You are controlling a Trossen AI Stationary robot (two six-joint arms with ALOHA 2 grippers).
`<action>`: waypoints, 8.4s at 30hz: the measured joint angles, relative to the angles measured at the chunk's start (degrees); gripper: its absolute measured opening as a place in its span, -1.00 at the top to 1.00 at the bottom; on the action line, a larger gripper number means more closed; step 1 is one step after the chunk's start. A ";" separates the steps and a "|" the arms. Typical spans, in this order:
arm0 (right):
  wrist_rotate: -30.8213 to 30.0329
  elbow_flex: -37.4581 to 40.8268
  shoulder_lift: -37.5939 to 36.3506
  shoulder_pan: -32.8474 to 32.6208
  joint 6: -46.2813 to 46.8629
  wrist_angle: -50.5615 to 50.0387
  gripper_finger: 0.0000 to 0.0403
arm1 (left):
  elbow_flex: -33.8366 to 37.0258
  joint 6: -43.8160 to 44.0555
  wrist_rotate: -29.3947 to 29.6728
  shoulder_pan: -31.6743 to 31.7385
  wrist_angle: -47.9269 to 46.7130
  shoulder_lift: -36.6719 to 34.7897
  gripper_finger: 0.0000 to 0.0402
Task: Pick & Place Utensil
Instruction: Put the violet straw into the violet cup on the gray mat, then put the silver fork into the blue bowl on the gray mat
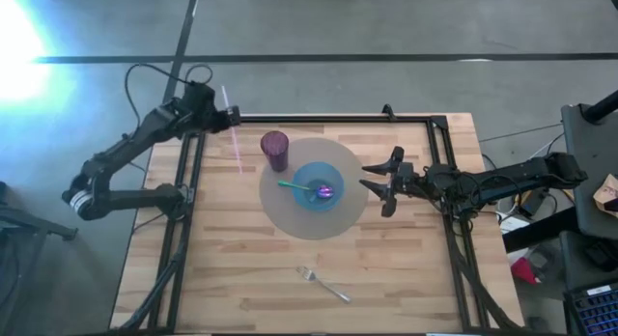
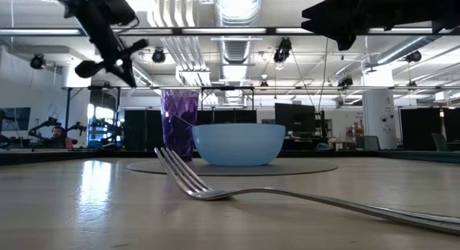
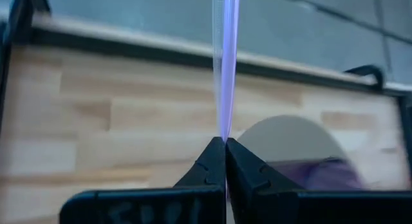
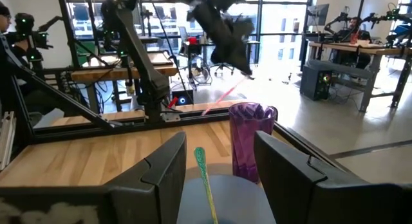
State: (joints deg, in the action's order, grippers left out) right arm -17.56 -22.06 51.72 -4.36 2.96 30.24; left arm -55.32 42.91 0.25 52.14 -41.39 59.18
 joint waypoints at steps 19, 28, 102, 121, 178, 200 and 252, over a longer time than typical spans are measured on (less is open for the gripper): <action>-0.02 0.00 0.00 0.00 -0.17 0.02 0.12 | -13.84 -10.39 2.13 -3.86 6.58 -0.56 1.00; -0.01 0.00 0.00 0.00 -0.17 0.03 0.12 | -13.76 -14.80 5.99 -11.03 12.95 2.18 1.00; -0.02 0.02 0.01 0.01 -0.19 0.08 0.12 | 20.03 -26.12 13.24 -26.45 55.35 8.50 1.00; -0.02 0.02 0.02 0.01 -0.63 0.06 0.12 | 20.03 -26.42 13.16 -26.47 59.35 11.87 0.98; -5.59 -23.84 3.16 -4.74 6.33 -31.38 0.12 | 1.35 -52.37 -3.21 -30.40 12.02 -10.64 0.14; 0.91 -59.94 36.42 -13.76 17.73 -68.27 0.12 | 6.98 -41.10 -17.97 -40.11 9.94 -12.25 0.14; 14.77 -102.08 80.67 -24.59 43.05 -100.97 0.12 | 29.10 -22.53 -18.43 -65.77 31.59 -12.22 0.14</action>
State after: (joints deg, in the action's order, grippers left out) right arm -2.79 -124.14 132.40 -28.95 46.01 -70.73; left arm -26.22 20.39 -18.17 -13.63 -9.79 46.95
